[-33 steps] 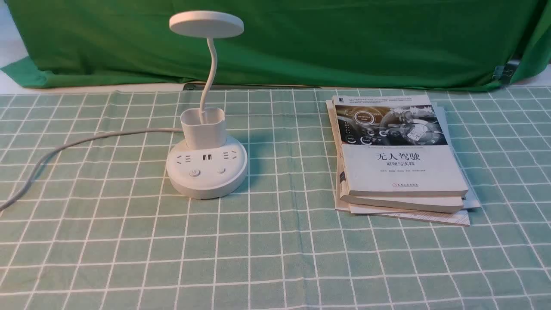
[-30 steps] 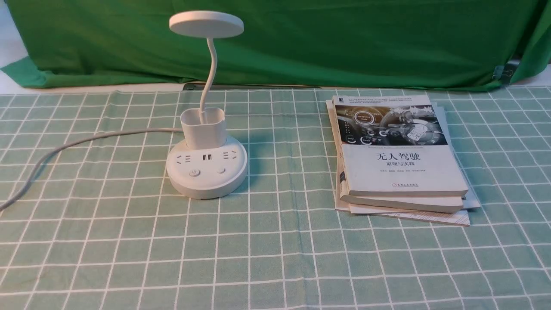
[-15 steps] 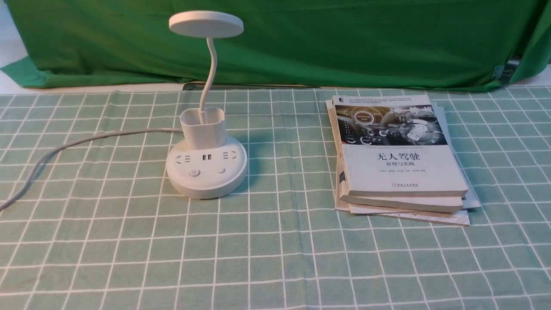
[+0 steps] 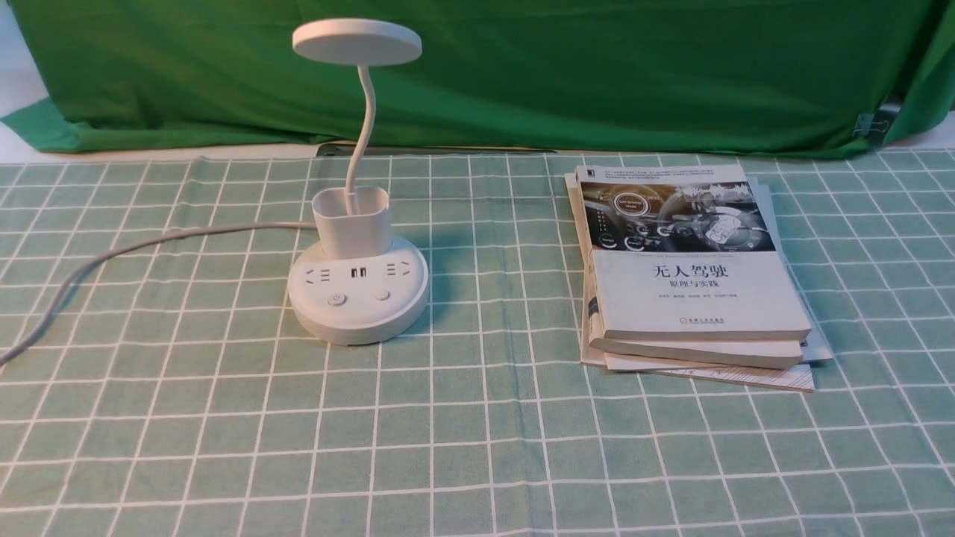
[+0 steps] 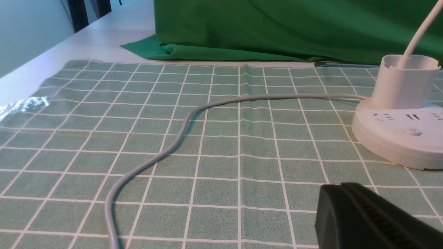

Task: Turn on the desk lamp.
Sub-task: Use the left arm to press the button switch on the lamp holder

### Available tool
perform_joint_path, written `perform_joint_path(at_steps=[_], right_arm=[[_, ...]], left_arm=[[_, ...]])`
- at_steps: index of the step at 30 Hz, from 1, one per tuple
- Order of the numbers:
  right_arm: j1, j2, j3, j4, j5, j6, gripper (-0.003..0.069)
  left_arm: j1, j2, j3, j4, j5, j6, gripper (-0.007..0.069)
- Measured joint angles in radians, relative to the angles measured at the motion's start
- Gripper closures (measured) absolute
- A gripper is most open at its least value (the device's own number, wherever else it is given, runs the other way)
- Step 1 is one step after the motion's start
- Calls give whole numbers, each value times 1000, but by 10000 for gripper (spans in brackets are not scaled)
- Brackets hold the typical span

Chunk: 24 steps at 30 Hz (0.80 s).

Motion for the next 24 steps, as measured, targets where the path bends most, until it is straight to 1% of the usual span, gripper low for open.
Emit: perform_joint_path(at_steps=[6, 9, 13, 15, 16, 17, 21, 22, 23, 24], right_arm=[[0, 0, 0, 0, 0, 0, 418], [0, 0, 0, 0, 0, 0, 418], [0, 0, 0, 0, 0, 0, 418], [0, 0, 0, 0, 0, 0, 418], [0, 0, 0, 0, 0, 0, 418], [0, 0, 0, 0, 0, 0, 418], [0, 0, 0, 0, 0, 0, 418], [0, 0, 0, 0, 0, 0, 418], [0, 0, 0, 0, 0, 0, 418], [0, 0, 0, 0, 0, 0, 418]], left_arm=[[0, 0, 0, 10, -6, 12, 623], [0, 0, 0, 10, -55, 10, 623], [0, 0, 0, 11, -283, 10, 623], [0, 0, 0, 23, -462, 11, 623], [0, 0, 0, 26, -501, 12, 623], [0, 0, 0, 54, -656, 15, 623], [0, 0, 0, 118, -976, 18, 623], [0, 0, 0, 122, -1004, 18, 623], [0, 0, 0, 139, -1100, 18, 623], [0, 0, 0, 142, -1125, 18, 623]])
